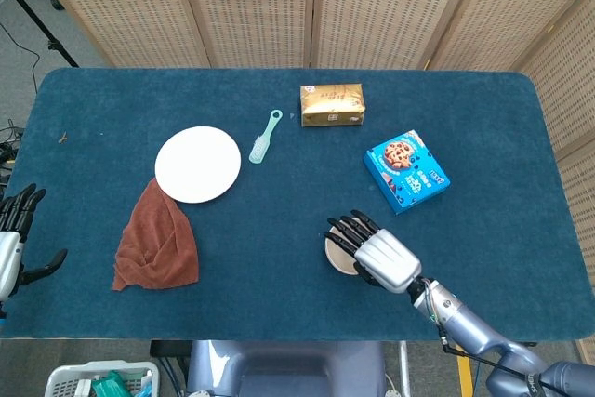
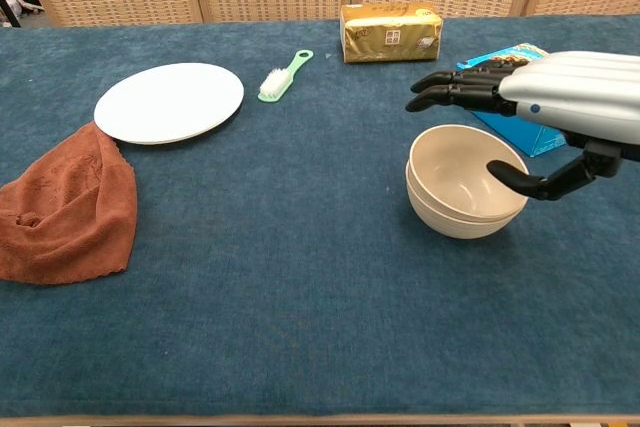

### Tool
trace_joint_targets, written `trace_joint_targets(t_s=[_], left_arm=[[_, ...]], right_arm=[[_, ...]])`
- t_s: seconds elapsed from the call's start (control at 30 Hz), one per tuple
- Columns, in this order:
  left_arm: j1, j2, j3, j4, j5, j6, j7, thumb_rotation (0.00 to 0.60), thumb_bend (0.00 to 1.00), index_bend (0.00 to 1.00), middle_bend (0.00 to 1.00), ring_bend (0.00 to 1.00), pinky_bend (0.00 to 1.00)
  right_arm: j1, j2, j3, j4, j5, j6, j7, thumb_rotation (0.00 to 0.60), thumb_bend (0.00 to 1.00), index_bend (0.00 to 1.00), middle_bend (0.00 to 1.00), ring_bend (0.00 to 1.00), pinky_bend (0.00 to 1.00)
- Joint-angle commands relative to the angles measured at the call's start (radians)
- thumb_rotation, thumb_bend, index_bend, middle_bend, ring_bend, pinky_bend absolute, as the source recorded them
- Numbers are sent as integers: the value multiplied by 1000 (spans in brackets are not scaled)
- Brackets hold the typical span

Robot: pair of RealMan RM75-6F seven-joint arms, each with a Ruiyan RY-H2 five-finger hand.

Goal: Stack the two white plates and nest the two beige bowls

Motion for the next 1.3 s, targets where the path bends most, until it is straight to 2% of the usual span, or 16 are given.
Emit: trace_joint_targets(t_s=[0.03, 0.27, 0.77, 1.3], left_arm=[[0, 2, 1, 1, 4, 2, -3, 600, 267, 0, 0, 0, 0], [2, 7, -1, 1, 2, 5, -17, 600, 266, 0, 0, 0, 0], [0, 8, -4, 6, -7, 0, -21, 600, 267, 0, 0, 0, 0], [1, 8, -6, 6, -13, -1, -21, 600, 267, 0, 0, 0, 0]], right_arm=[[29, 4, 30, -37, 76, -65, -24, 600, 865, 0, 0, 0, 0], [59, -6, 62, -61, 170, -119, -107, 600, 896, 0, 0, 0, 0], [91, -74, 59, -28, 289, -165, -225, 600, 900, 2, 0, 0, 0], [91, -96, 33, 8, 282, -172, -182, 600, 900, 4, 0, 0, 0]])
